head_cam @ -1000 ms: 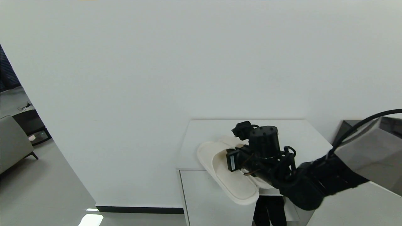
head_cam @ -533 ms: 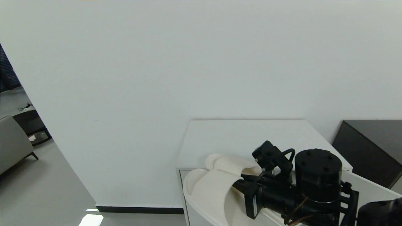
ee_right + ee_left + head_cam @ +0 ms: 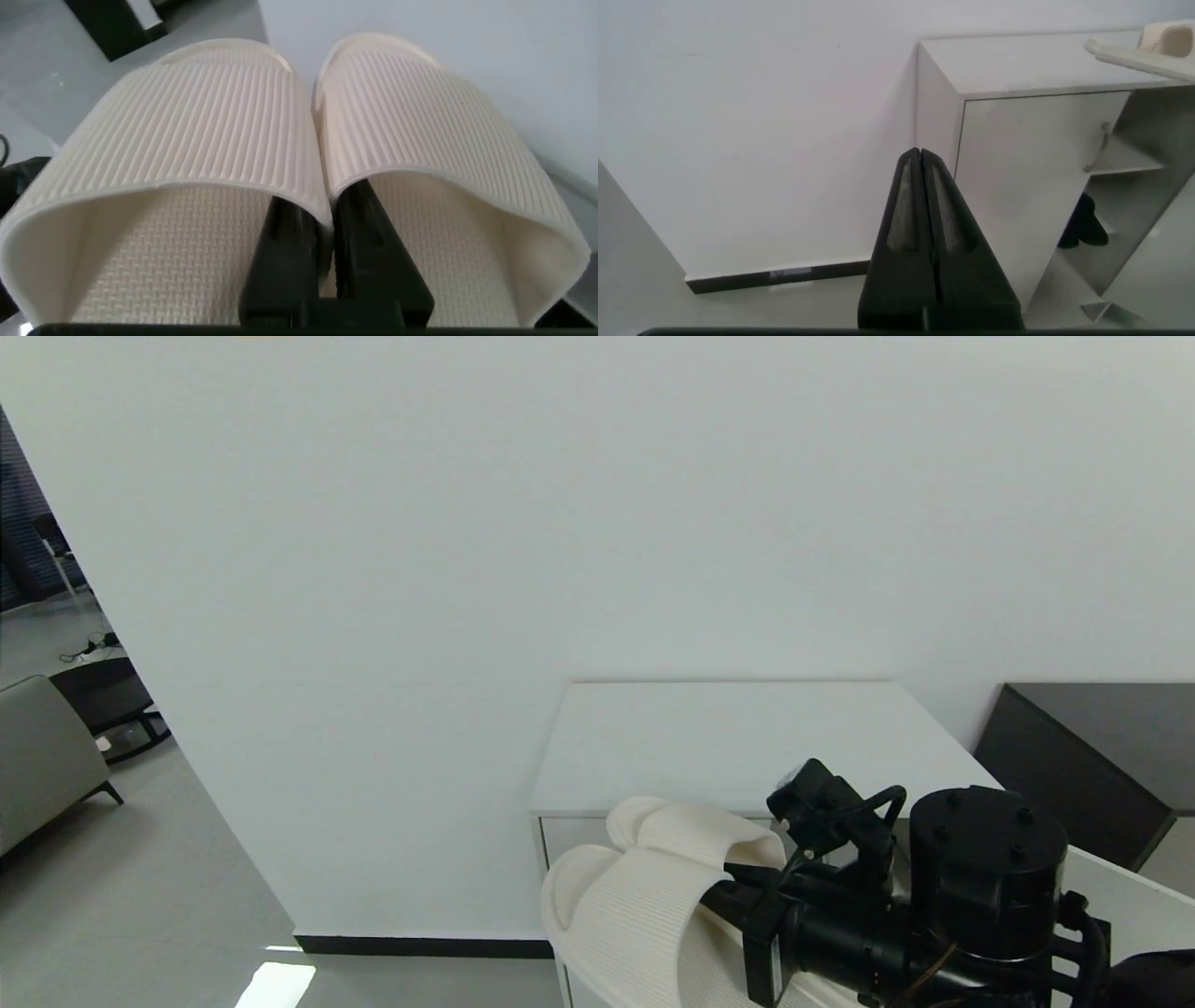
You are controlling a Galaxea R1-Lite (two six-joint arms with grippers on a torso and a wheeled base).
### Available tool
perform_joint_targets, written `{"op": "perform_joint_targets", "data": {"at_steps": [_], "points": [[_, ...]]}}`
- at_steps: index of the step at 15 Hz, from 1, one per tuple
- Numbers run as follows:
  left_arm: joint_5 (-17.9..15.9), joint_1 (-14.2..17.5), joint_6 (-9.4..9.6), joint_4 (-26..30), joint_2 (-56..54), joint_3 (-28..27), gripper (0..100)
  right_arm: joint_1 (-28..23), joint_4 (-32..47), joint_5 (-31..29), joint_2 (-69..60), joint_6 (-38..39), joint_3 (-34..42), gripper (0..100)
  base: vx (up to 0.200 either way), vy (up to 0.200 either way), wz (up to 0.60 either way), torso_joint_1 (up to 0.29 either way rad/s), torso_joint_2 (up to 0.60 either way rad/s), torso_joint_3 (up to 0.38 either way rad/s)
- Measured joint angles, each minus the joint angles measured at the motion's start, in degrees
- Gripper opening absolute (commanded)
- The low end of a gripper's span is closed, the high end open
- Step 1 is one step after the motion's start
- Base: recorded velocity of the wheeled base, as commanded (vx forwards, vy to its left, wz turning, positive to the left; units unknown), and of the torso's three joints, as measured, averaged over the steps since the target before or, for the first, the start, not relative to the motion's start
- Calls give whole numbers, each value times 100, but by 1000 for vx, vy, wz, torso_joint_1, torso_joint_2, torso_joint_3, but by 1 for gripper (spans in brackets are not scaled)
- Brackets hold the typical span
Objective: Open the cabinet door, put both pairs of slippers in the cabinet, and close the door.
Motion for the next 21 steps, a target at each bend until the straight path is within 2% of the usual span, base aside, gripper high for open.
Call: {"op": "perform_joint_targets", "data": {"at_steps": [4, 12, 17, 21], "points": [[2, 0, 0, 5, 0, 0, 0, 11, -4, -5, 2, 6, 1, 0, -200, 0, 0, 4, 2, 1], [0, 0, 0, 2, 0, 0, 0, 15, -20, 13, 7, 24, 34, 0, 0, 0, 0, 0, 0, 0], [2, -6, 4, 5, 0, 2, 0, 12, -88, 143, 11, 24, 111, 0, 0, -200, 0, 1, 2, 6], [0, 0, 4, 5, 0, 0, 0, 11, -872, 187, 71, 11, 382, 0, 0, -200, 0, 0, 2, 1]]}}
